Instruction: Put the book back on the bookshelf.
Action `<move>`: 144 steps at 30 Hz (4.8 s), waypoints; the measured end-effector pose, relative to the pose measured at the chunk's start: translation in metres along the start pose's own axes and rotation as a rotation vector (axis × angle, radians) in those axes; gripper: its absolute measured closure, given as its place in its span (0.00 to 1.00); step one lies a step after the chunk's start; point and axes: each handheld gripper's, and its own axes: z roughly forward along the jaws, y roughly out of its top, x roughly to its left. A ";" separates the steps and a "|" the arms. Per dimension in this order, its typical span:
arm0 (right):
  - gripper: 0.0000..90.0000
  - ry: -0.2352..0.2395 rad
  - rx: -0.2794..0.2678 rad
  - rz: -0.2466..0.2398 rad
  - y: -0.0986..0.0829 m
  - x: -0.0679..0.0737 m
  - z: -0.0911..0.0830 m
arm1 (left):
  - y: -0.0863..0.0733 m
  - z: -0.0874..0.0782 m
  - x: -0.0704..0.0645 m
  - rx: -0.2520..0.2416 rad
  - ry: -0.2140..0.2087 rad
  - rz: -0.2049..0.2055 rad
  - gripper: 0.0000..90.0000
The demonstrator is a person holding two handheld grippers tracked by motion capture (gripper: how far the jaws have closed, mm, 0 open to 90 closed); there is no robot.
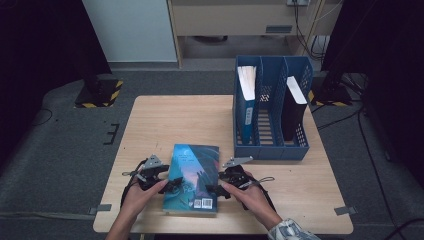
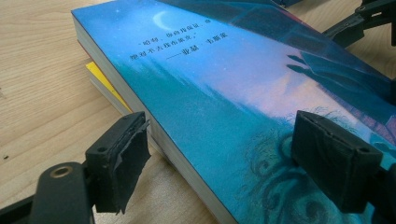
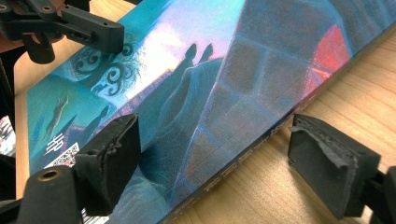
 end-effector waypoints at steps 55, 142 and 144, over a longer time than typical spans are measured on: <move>0.32 0.018 0.016 0.058 0.037 0.008 0.029 | -0.003 -0.007 0.011 0.035 0.002 -0.049 0.19; 0.78 -0.047 -0.097 -0.037 0.125 0.024 -0.001 | 0.062 -0.055 0.028 -0.060 0.104 -0.099 0.85; 0.78 -0.051 -0.098 -0.050 0.128 0.026 -0.002 | 0.063 -0.056 0.028 -0.061 0.108 -0.097 0.85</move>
